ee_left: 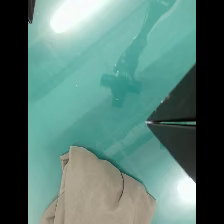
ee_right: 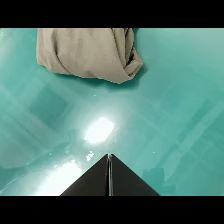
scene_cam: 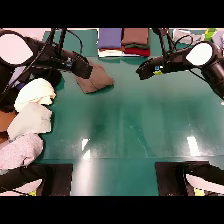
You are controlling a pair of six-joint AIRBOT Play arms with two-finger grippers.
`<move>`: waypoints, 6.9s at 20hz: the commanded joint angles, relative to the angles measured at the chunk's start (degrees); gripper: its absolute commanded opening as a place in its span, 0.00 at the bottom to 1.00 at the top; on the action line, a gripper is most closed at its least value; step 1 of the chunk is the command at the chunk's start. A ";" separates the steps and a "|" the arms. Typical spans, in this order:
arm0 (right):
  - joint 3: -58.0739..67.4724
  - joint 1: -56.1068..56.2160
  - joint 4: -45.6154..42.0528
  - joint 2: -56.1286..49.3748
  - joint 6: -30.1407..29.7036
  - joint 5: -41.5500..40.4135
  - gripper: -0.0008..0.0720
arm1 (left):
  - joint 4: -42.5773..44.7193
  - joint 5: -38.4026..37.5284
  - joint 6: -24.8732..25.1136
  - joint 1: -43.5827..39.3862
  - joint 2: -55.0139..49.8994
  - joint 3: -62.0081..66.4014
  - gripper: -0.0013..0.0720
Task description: Fold the shirts.
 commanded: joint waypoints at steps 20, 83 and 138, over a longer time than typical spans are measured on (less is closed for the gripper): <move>-0.07 0.07 0.50 -0.42 0.07 0.76 0.03 | 7.02 7.50 -11.54 9.44 -15.91 -0.20 0.85; -1.97 -15.08 -2.93 8.92 8.44 20.50 0.04 | 12.55 2.23 -5.95 3.80 -21.88 -5.29 0.04; 22.82 -26.43 -6.01 -9.46 11.98 17.62 0.03 | 9.14 3.26 -1.97 15.32 0.57 -12.66 0.05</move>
